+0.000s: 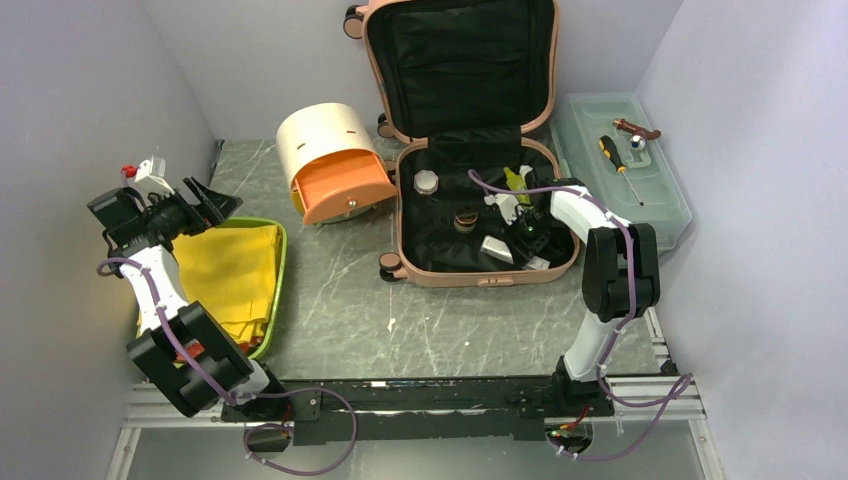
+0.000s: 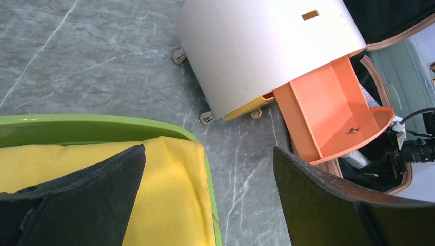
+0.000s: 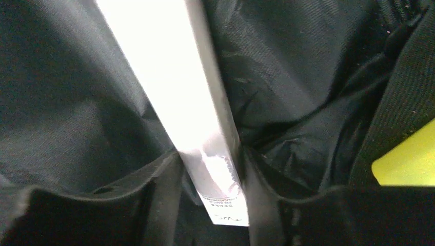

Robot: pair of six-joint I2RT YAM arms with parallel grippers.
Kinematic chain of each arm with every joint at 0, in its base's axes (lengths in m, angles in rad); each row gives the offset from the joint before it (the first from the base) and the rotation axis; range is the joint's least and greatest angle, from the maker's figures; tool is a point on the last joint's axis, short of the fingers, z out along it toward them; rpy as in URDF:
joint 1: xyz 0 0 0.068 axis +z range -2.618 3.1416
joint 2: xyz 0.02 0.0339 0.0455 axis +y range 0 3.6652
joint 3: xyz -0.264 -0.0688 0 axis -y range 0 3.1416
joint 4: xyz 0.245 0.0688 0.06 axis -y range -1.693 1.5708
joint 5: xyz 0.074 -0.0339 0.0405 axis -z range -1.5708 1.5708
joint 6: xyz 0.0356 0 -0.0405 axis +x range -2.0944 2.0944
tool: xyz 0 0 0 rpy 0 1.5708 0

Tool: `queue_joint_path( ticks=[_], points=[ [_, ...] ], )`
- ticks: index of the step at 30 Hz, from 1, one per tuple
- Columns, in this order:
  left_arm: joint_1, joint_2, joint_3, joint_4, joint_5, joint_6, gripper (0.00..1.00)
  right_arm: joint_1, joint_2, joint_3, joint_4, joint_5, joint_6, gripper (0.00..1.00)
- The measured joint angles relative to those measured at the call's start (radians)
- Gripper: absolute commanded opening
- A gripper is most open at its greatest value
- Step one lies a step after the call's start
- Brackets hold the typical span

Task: Open, take out, and arrange the luggage
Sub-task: Pick up the makeup from the center of the board, then place the makeup in the drawer.

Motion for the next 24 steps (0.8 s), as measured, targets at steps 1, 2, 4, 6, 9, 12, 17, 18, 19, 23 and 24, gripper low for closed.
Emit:
queue_joint_path(
  ticks=[1,2,4,6,9,12,17,18,19,23,24],
  points=[
    [0.0,0.0,0.0,0.0,0.0,0.0,0.99,-0.005,0.0,0.005,-0.004,-0.006,-0.005,0.32],
    [0.0,0.0,0.0,0.0,0.0,0.0,0.99,-0.011,0.0,0.015,-0.012,-0.013,-0.004,0.29],
    [0.0,0.0,0.0,0.0,0.0,0.0,0.99,-0.025,0.0,0.042,-0.026,-0.022,-0.002,0.27],
    [0.0,0.0,0.0,0.0,0.0,0.0,0.99,-0.038,-0.002,0.08,-0.039,-0.034,0.0,0.27],
    [0.0,0.0,0.0,0.0,0.0,-0.001,0.99,-0.045,-0.029,0.123,-0.053,-0.045,-0.002,0.27],
    [0.0,0.0,0.0,0.001,0.001,-0.002,0.99,-0.04,-0.087,0.199,-0.082,-0.074,-0.002,0.27],
    [0.0,0.0,0.0,0.008,0.001,-0.003,1.0,0.031,-0.131,0.447,-0.125,-0.105,0.014,0.28],
    [0.0,0.0,0.0,0.01,0.001,-0.003,0.99,0.056,-0.127,0.494,-0.125,-0.108,0.021,0.28],
    [0.0,0.0,0.0,0.011,0.0,-0.003,0.99,0.098,-0.116,0.568,-0.134,-0.111,0.034,0.29],
    [0.0,0.0,-0.002,0.015,-0.001,-0.003,1.0,0.257,-0.035,0.802,-0.132,-0.118,0.082,0.3],
    [0.0,0.0,-0.002,0.015,-0.001,-0.002,1.0,0.301,0.0,0.874,-0.132,-0.123,0.098,0.3]
  ],
)
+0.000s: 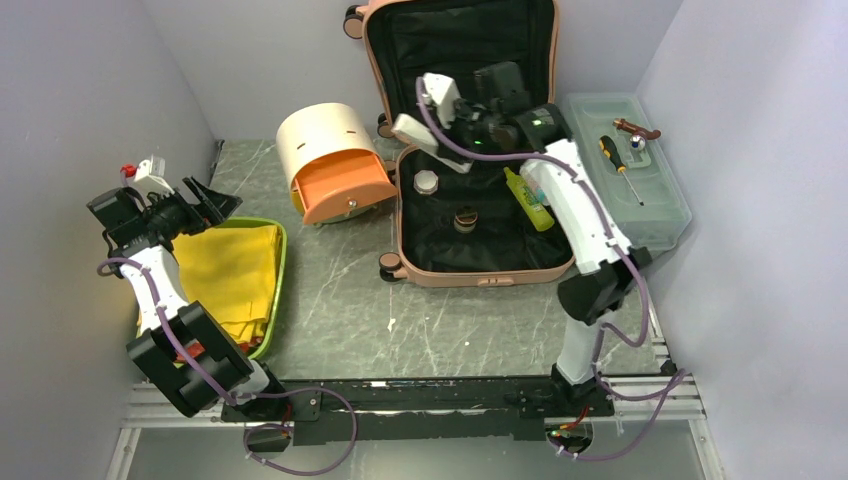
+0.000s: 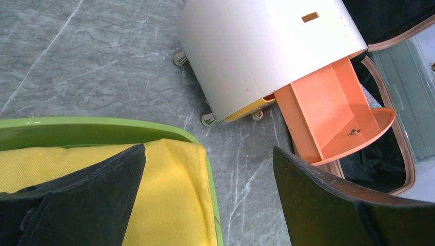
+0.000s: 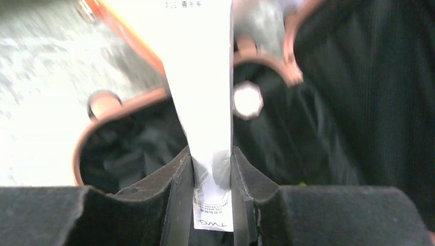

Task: Open, take out, and arrange the luggage
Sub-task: Place the makeup in the drawer.

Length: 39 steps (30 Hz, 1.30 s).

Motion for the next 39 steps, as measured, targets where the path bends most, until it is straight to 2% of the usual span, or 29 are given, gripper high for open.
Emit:
queue_joint_path(
  ticks=[3,5,17,27,33,39],
  points=[
    [0.0,0.0,-0.004,0.0,-0.001,0.003,0.99,0.106,0.111,0.185,0.037,-0.026,0.044,0.29],
    [0.0,0.0,-0.009,0.001,-0.003,0.004,0.99,0.147,0.151,0.225,0.079,-0.04,0.062,0.28],
    [0.006,-0.013,-0.019,0.011,-0.009,0.01,0.99,0.228,0.33,0.232,0.259,-0.097,0.063,0.27],
    [0.017,-0.013,-0.032,0.018,-0.009,0.01,1.0,0.325,0.368,0.232,0.315,-0.064,-0.044,0.29],
    [0.019,-0.013,-0.032,0.023,-0.008,0.01,1.0,0.341,0.379,0.232,0.336,-0.024,-0.096,0.4],
    [0.021,-0.013,-0.032,0.023,-0.008,0.01,1.0,0.341,0.381,0.232,0.346,0.019,-0.129,0.6]
  ],
)
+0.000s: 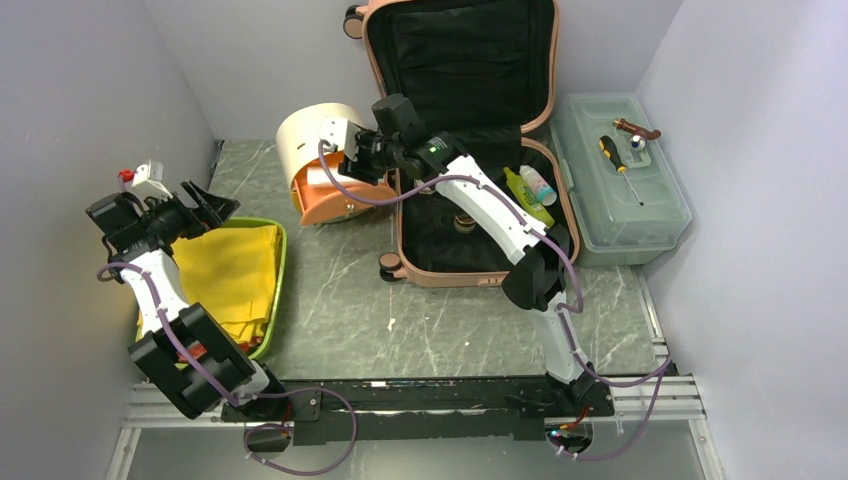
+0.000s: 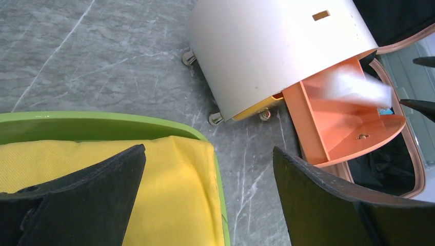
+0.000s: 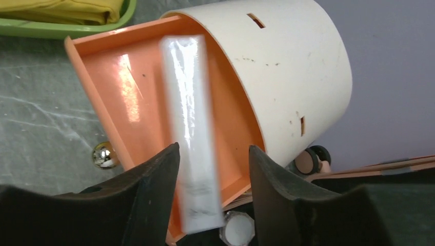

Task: Open, take out, and arrange the luggage
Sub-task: Place the makeup in the drawer, then pick up the makeup from the center of the board.

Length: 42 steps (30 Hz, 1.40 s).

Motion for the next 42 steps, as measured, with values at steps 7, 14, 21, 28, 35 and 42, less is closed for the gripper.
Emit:
queue_joint_path(
  ticks=[7,14,21,28,35,42],
  points=[
    [0.001,0.0,0.0,0.0,0.0,0.0,1.0,0.0,0.0,-0.005,0.013,0.026,-0.02,0.7],
    [0.002,0.0,0.0,0.0,0.0,0.0,0.99,0.0,-0.002,-0.006,0.015,0.125,-0.016,0.77],
    [0.006,0.0,0.0,0.0,0.002,-0.001,0.99,-0.086,-0.121,-0.151,0.008,0.266,0.019,0.78],
    [0.006,0.0,0.0,0.006,0.01,-0.005,1.0,-0.425,-0.28,-0.371,0.039,0.315,0.069,0.77],
    [0.006,0.0,0.0,0.007,0.017,-0.004,1.0,-0.572,-0.211,-0.457,0.04,0.407,0.048,0.73],
    [0.006,0.0,0.0,0.007,0.017,-0.004,1.0,-0.62,-0.061,-0.457,0.026,0.486,0.016,0.72]
  ],
)
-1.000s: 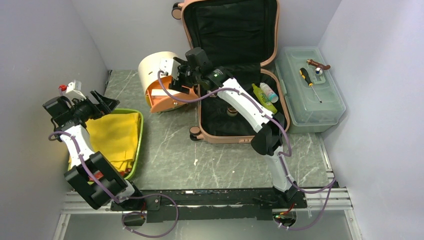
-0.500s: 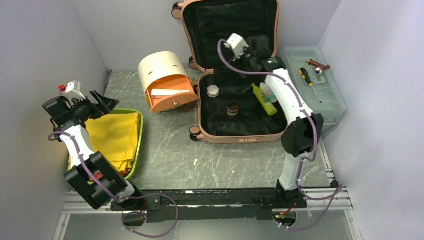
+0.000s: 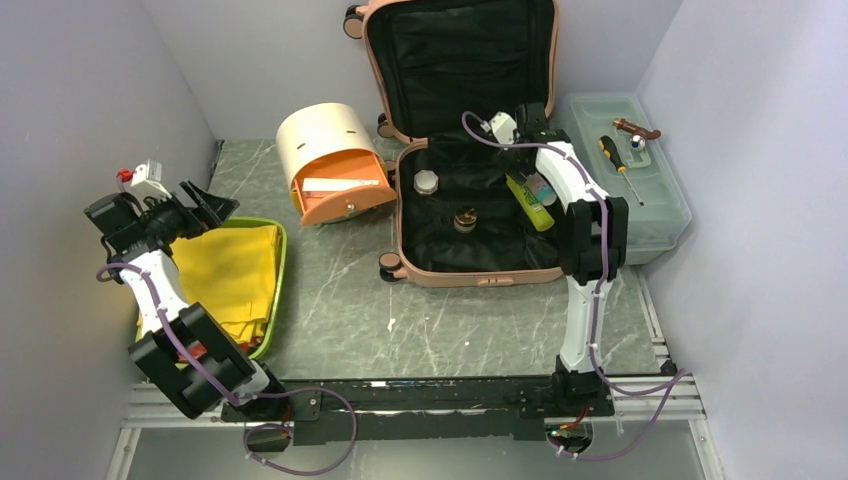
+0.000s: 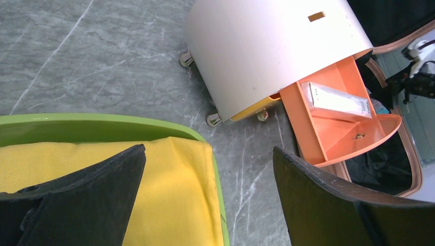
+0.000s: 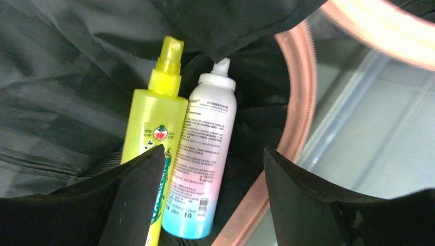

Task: Open, take out, and arrange the luggage
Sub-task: Pick up the makeup from the center of the board.

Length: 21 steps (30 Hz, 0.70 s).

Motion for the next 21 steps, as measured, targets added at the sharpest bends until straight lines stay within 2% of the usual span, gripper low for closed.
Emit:
queue_joint_path(
  ticks=[9,15,21],
  points=[
    [0.0,0.0,0.0,0.0,0.0,0.0,1.0,-0.04,0.088,0.001,-0.007,0.063,-0.029,0.7],
    [0.0,0.0,0.0,0.0,0.0,0.0,0.99,-0.04,0.108,0.009,-0.02,0.063,-0.041,0.64],
    [0.0,0.0,0.0,0.001,0.0,-0.004,0.99,-0.042,0.179,0.097,-0.127,0.067,-0.051,0.56]
  ],
)
